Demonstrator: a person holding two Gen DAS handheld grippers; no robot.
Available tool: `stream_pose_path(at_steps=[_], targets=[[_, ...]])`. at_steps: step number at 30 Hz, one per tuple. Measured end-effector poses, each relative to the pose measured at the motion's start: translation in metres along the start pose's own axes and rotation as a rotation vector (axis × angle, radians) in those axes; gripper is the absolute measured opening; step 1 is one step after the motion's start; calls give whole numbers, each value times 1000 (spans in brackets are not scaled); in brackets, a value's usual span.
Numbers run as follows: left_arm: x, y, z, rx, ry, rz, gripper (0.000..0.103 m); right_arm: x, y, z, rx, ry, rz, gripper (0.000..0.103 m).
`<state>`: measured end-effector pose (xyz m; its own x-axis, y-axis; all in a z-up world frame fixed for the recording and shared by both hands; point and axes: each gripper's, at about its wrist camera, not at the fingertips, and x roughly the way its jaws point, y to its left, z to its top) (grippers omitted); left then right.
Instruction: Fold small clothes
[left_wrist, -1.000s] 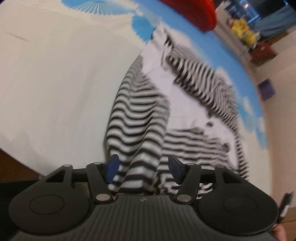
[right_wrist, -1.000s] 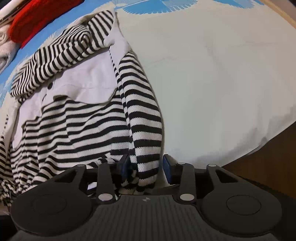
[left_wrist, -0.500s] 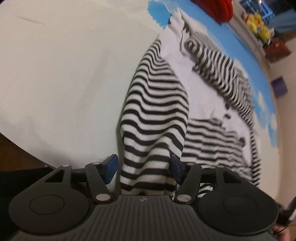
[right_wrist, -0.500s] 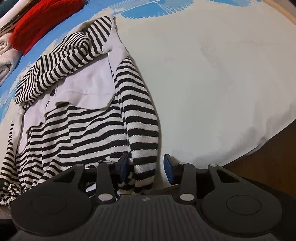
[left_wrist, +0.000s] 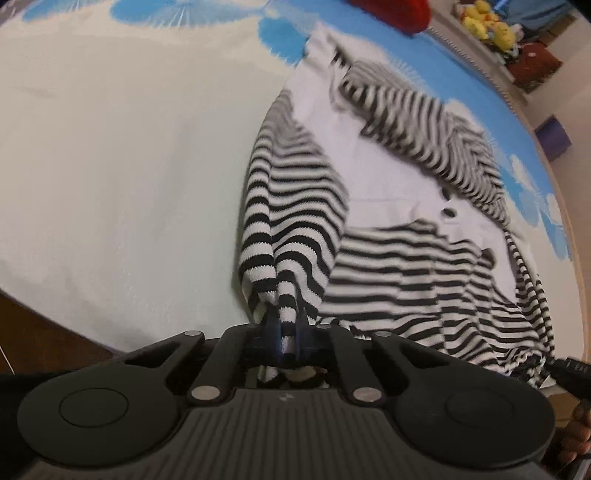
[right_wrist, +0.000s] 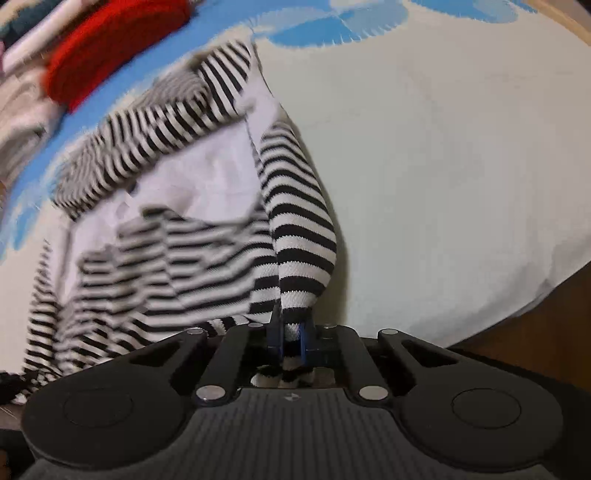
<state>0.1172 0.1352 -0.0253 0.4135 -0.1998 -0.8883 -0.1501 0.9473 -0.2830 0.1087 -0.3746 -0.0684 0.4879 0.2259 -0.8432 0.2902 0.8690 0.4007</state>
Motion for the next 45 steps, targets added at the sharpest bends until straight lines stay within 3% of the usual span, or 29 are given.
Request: stream_pose_path(at_steps=[5,9,13,18,23,30,34,35,39,41,43,45], targets=[[-58,-7,7,60,-96,-79,5,-46,2,11,12,-90,108,6],[-108,-10,-1,149,-120,-104,4,-89,3,6,-11,-112,149,6],[-156,-4,-12,203,-148,-183,4,-144,1,-8,-25,-130,237,6],[-158,0,4,212,-145,-228,4,-180,0,-4,-26,-164,309,6],[-93,-8,74,168,-136,-170,4,-138,10,47,-18,-151,293,6],[24,-4,174,9,-105,-93,7,-18,35,149,-39,-108,238,8],[44,23,185,-146,-91,-155,14,23,38,167,-50,-168,158,31],[39,26,185,-154,-108,-170,16,25,33,165,-50,-190,165,31],[10,26,181,-38,-230,-184,49,19,20,165,-43,-242,163,37],[5,22,172,44,-243,-186,50,13,23,165,-122,-285,177,46],[7,12,163,143,-219,-159,54,16,29,156,-237,-297,163,48],[10,-3,152,279,-211,-106,65,27,37,146,-346,-258,123,48]])
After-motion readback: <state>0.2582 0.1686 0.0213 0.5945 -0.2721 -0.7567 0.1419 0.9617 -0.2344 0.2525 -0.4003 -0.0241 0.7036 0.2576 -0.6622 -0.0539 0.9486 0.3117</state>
